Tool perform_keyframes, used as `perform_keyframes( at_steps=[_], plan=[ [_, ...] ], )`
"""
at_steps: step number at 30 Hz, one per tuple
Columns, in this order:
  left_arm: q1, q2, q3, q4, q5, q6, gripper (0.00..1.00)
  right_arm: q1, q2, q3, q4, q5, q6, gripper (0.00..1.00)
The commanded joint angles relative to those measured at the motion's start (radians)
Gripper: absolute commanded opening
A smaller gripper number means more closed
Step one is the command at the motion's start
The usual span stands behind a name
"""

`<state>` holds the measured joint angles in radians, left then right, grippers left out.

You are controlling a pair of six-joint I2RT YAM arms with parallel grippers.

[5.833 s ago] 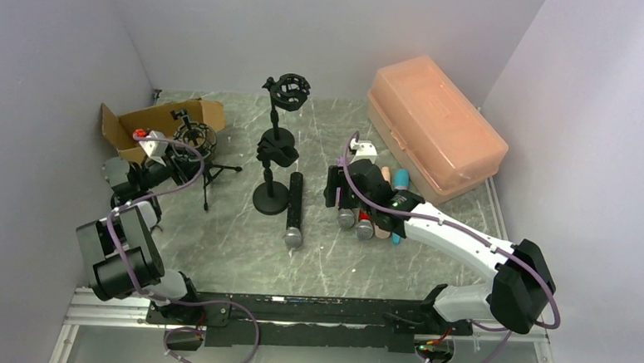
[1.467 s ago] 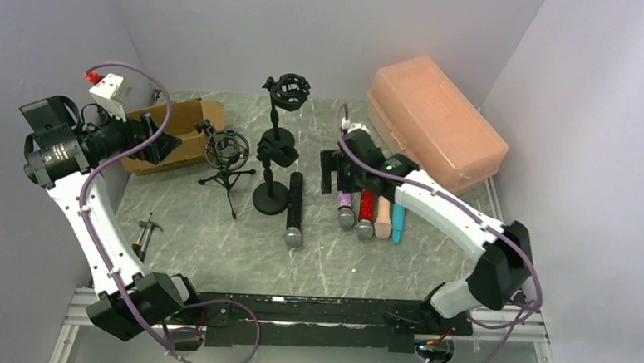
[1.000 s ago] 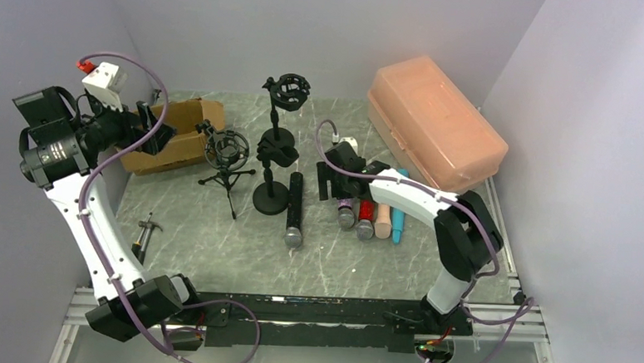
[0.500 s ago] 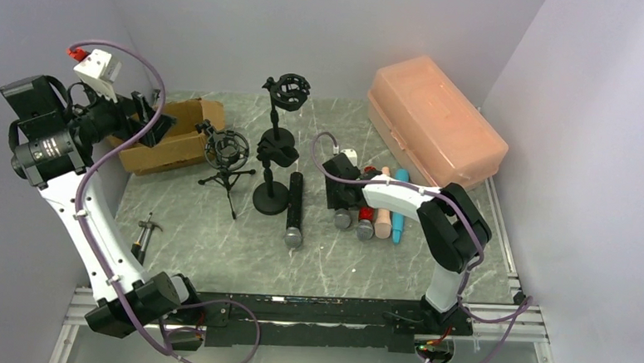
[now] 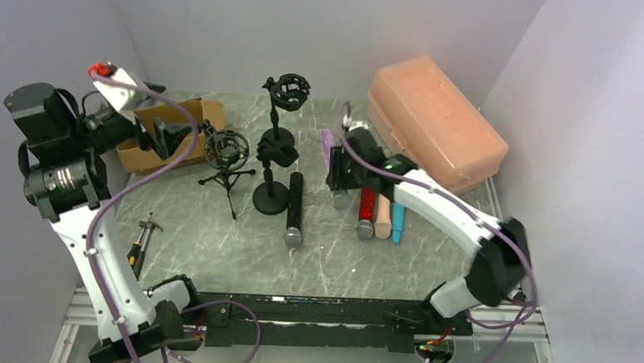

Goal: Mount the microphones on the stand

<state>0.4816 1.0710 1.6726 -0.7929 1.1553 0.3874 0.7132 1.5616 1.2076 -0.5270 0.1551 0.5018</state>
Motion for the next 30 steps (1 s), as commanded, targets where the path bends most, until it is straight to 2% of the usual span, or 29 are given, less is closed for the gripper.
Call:
perform_keyframes(
  at_steps=[1, 5, 7, 11, 13, 14, 18, 24, 27, 30],
  plan=[
    [-0.042, -0.088, -0.098, 0.186, 0.101, 0.219, 0.99, 0.019, -0.216, 0.21, -0.086, -0.148, 0.005, 0.1],
    [-0.06, -0.188, -0.242, 0.452, 0.135, 0.263, 0.99, 0.034, -0.263, 0.341, -0.14, -0.303, -0.001, 0.09],
    [-0.07, -0.214, -0.262, 0.491, 0.152, 0.336, 0.99, 0.054, -0.258, 0.405, -0.141, -0.383, -0.009, 0.08],
    [-0.121, -0.246, -0.244, 0.419, 0.129, 0.59, 0.99, 0.113, -0.205, 0.53, -0.121, -0.521, -0.016, 0.08],
    [-0.147, -0.286, -0.275, 0.37, 0.112, 0.781, 0.99, 0.156, -0.153, 0.605, -0.122, -0.546, -0.02, 0.08],
    [-0.161, -0.306, -0.298, 0.342, 0.1, 0.927, 1.0, 0.174, -0.121, 0.651, -0.128, -0.563, -0.02, 0.08],
    [-0.198, -0.382, -0.387, 0.262, 0.067, 1.263, 0.99, 0.214, -0.008, 0.807, -0.14, -0.621, -0.013, 0.09],
    [-0.213, -0.424, -0.41, 0.02, 0.015, 1.692, 1.0, 0.239, 0.094, 0.944, -0.165, -0.687, 0.009, 0.09],
    [-0.213, -0.425, -0.425, -0.043, -0.012, 1.814, 1.0, 0.252, 0.111, 0.945, -0.151, -0.718, 0.027, 0.08],
    [-0.221, -0.436, -0.452, 0.004, 0.006, 1.779, 0.99, 0.273, 0.137, 0.958, -0.144, -0.726, 0.036, 0.08]
  ],
)
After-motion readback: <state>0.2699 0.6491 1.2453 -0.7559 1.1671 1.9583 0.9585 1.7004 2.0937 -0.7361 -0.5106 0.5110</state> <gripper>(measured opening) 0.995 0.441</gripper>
